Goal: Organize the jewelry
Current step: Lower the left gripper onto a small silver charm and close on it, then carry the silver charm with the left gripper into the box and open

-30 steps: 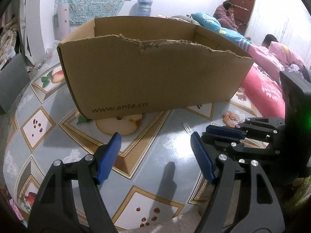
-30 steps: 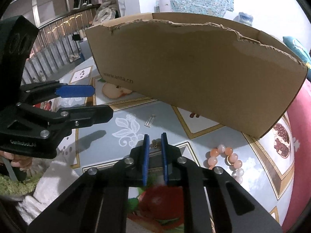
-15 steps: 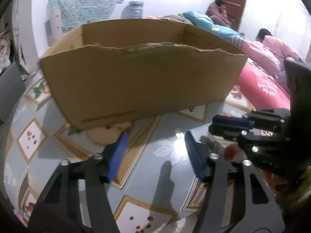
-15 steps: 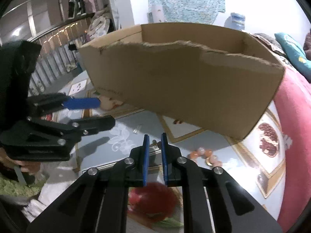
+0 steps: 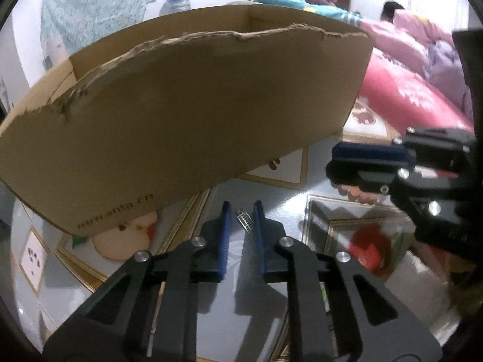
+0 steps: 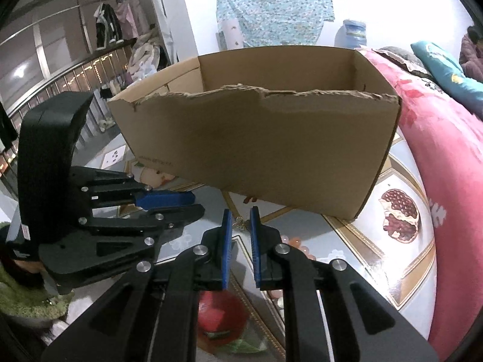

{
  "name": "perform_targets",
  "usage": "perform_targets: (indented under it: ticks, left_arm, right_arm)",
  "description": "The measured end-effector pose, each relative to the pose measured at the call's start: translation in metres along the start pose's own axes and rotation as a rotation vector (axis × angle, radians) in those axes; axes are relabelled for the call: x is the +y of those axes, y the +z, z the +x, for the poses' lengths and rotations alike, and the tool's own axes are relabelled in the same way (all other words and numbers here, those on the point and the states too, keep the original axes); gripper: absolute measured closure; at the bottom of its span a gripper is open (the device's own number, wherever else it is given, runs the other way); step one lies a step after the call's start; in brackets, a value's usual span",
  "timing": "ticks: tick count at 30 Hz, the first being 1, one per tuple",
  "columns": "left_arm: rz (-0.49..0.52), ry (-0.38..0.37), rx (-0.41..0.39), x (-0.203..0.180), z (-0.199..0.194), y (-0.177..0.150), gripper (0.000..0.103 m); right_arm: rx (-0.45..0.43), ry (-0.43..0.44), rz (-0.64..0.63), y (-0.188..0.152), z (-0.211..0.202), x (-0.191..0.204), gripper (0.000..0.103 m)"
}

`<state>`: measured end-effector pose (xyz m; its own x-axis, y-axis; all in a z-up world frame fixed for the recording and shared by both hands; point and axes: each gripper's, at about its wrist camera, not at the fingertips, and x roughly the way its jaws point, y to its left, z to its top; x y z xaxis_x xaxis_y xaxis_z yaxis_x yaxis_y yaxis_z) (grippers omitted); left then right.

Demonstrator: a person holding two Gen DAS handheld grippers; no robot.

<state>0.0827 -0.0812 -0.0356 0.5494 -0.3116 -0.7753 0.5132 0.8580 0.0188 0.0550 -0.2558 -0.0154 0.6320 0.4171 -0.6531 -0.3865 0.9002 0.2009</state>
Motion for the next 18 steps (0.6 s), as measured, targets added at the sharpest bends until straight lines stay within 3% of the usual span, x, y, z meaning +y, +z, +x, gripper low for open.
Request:
perform_targets:
  ticks: [6,18]
  left_arm:
    - [0.014,-0.005,0.010,-0.004,0.001,0.004,0.099]
    - [-0.058,-0.050,-0.045,0.014,-0.025,0.000,0.099]
  right_arm:
    - [-0.012,0.004,0.025,-0.003,-0.001,-0.006,0.091]
    - [-0.051,-0.016,0.016,-0.003,-0.018,-0.001,0.091]
